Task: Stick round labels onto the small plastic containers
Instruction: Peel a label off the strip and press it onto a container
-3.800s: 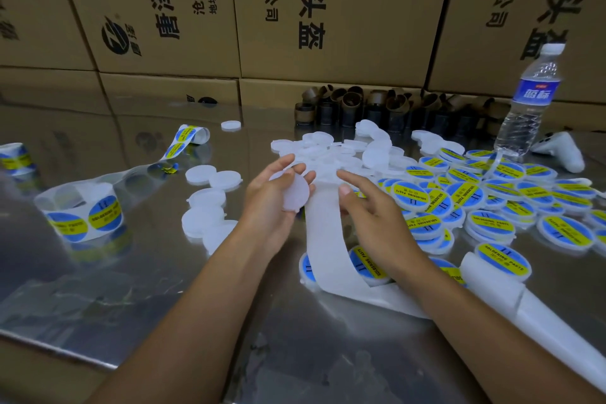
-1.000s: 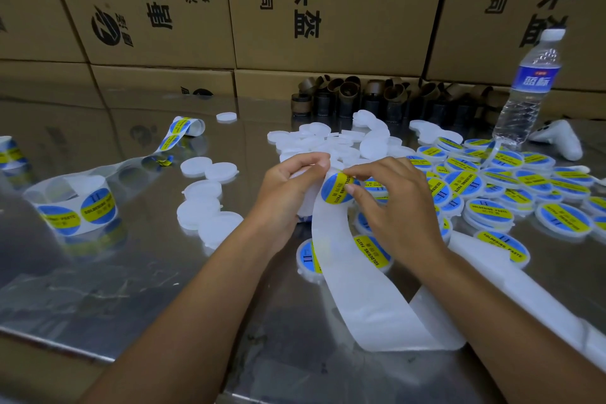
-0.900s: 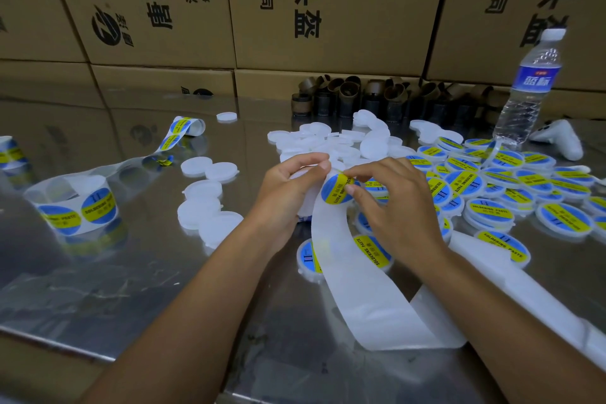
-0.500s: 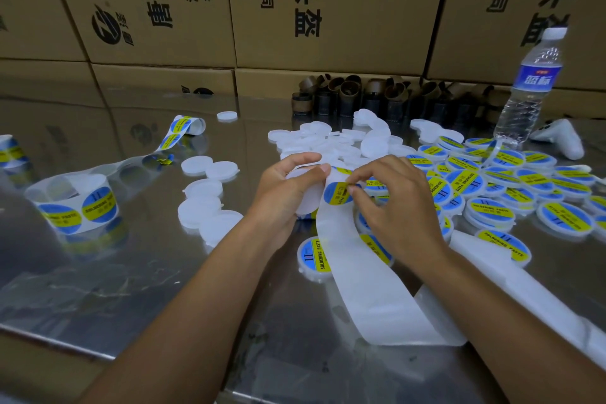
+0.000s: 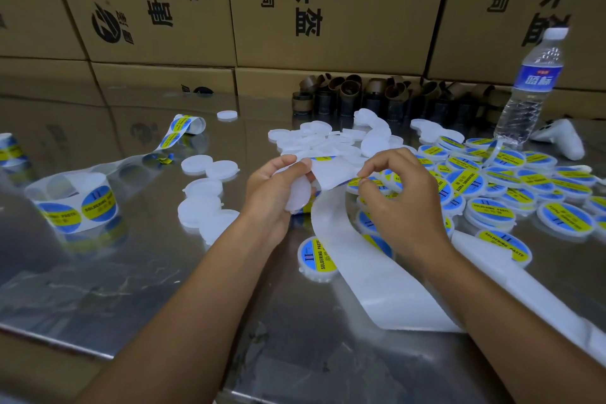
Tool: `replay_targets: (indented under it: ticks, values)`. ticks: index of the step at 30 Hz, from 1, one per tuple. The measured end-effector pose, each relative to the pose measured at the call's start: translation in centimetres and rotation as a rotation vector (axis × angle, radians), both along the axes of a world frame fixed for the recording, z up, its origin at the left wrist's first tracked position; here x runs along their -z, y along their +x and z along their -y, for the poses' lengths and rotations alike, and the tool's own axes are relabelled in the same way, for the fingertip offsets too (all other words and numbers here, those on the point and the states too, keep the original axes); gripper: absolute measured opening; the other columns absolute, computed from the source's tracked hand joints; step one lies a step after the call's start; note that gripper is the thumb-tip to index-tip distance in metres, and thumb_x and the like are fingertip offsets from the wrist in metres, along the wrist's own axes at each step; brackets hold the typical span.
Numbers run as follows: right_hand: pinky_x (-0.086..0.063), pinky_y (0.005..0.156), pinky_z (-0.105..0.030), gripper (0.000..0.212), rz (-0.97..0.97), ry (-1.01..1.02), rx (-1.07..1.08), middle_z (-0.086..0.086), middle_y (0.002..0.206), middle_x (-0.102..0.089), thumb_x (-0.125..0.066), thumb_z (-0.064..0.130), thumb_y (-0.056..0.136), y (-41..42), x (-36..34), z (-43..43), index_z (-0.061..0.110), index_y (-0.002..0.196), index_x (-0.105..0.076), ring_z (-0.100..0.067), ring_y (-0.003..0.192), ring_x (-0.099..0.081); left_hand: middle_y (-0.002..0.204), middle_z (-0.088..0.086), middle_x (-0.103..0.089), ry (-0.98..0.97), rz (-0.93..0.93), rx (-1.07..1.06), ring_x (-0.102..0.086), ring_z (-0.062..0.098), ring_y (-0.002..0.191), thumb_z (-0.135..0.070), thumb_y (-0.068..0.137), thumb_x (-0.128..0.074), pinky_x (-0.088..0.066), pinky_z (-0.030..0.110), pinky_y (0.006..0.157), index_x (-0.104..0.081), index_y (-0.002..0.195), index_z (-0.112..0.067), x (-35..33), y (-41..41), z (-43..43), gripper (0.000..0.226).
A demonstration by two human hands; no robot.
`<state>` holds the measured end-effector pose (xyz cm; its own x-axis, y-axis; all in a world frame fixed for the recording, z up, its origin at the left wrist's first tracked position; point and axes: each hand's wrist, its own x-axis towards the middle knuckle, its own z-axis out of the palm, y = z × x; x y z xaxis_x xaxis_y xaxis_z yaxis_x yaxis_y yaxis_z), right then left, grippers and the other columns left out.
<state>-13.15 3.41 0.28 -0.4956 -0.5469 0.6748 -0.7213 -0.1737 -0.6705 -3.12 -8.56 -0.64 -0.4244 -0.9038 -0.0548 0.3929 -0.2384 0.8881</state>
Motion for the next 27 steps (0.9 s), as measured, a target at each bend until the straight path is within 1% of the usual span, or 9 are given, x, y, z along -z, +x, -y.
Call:
replay_targets:
  ticks: [2, 3, 6, 9, 13, 17, 19, 23, 27]
  values:
    - [-0.036, 0.076, -0.007, 0.030, 0.111, -0.016, -0.004, 0.006, 0.081, -0.057, -0.059, -0.006, 0.074, -0.2, -0.3, 0.0, 0.023, 0.067, -0.056, -0.002, 0.082, -0.053, 0.084, 0.007, -0.070, 0.009, -0.014, 0.000, -0.069, 0.018, 0.069, -0.004, 0.080, -0.071, -0.057, 0.032, 0.060, -0.060, 0.081, -0.014, 0.1, 0.0, 0.0, 0.016]
    - [-0.039, 0.080, -0.013, 0.031, 0.168, -0.032, -0.011, 0.006, 0.079, -0.058, -0.058, -0.006, 0.075, -0.3, -0.4, 0.1, 0.024, 0.067, -0.056, -0.007, 0.082, -0.055, 0.086, 0.008, -0.069, 0.006, -0.014, -0.001, -0.067, 0.019, 0.072, -0.005, 0.080, -0.072, -0.056, 0.034, 0.064, -0.060, 0.081, -0.015, 0.1, 0.0, 0.1, 0.016]
    - [-0.044, 0.083, -0.029, 0.031, 0.307, -0.094, -0.049, 0.010, 0.072, -0.059, -0.057, -0.006, 0.079, -0.7, -0.8, 0.0, 0.022, 0.066, -0.057, -0.006, 0.075, -0.055, 0.092, 0.008, -0.068, -0.011, 0.007, -0.008, -0.064, 0.020, 0.073, -0.011, 0.078, -0.074, -0.053, 0.031, 0.062, -0.059, 0.080, -0.019, 0.1, -0.1, 0.0, 0.017]
    - [-0.043, 0.074, -0.018, 0.030, 0.347, -0.137, -0.058, 0.011, 0.070, -0.058, -0.057, -0.005, 0.080, -0.8, -0.9, -0.1, 0.023, 0.067, -0.057, 0.001, 0.070, -0.053, 0.096, 0.008, -0.068, -0.017, 0.010, -0.028, -0.063, 0.022, 0.077, -0.017, 0.078, -0.076, -0.051, 0.032, 0.061, -0.060, 0.081, -0.021, 0.0, 0.1, 0.1, 0.017]
    - [-0.041, 0.068, -0.010, 0.030, 0.363, -0.162, -0.081, 0.011, 0.070, -0.059, -0.057, -0.005, 0.080, -0.9, -1.0, 0.0, 0.022, 0.068, -0.058, 0.000, 0.069, -0.053, 0.068, -0.002, -0.068, -0.025, -0.018, -0.104, -0.063, 0.010, 0.060, -0.019, 0.081, -0.073, -0.051, 0.024, 0.051, -0.061, 0.082, -0.021, -0.5, 0.4, 0.1, 0.013]
    - [-0.042, 0.064, -0.007, 0.031, 0.445, -0.177, -0.171, 0.020, 0.063, -0.060, -0.056, -0.007, 0.081, -0.8, -1.1, 0.0, 0.021, 0.068, -0.057, 0.005, 0.065, -0.054, 0.088, 0.005, -0.067, -0.030, -0.091, -0.149, -0.065, 0.013, 0.072, -0.018, 0.082, -0.073, -0.053, 0.042, 0.078, -0.061, 0.077, -0.020, -0.9, 0.7, 0.0, 0.013]
    - [-0.042, 0.064, -0.008, 0.033, 0.511, -0.164, -0.224, 0.021, 0.062, -0.060, -0.056, -0.007, 0.082, -0.8, -1.3, -0.1, 0.022, 0.067, -0.057, 0.005, 0.066, -0.056, 0.088, 0.002, -0.067, -0.034, -0.156, -0.130, -0.066, 0.013, 0.075, -0.019, 0.083, -0.071, -0.052, 0.043, 0.079, -0.061, 0.077, -0.020, -1.1, 0.8, 0.0, 0.012]
    - [-0.040, 0.066, -0.021, 0.040, 0.632, -0.067, -0.343, 0.015, 0.065, -0.059, -0.055, -0.001, 0.083, -0.7, -1.5, -0.3, 0.030, 0.057, -0.061, -0.007, 0.071, -0.059, 0.072, -0.004, -0.068, -0.036, -0.275, -0.024, -0.069, 0.011, 0.070, -0.022, 0.087, -0.065, -0.057, 0.028, 0.067, -0.063, 0.084, -0.016, -1.4, 0.6, -0.2, 0.007]
    - [-0.037, 0.060, -0.020, 0.021, 0.713, 0.008, -0.540, 0.006, 0.067, -0.059, -0.058, 0.010, 0.068, 0.0, -1.9, -0.6, 0.027, 0.057, -0.063, -0.009, 0.064, -0.053, 0.072, -0.002, -0.069, -0.041, -0.266, 0.149, -0.069, 0.013, 0.071, -0.039, 0.092, -0.051, -0.056, 0.025, 0.061, -0.061, 0.088, -0.015, -1.4, 0.2, -0.6, 0.026]
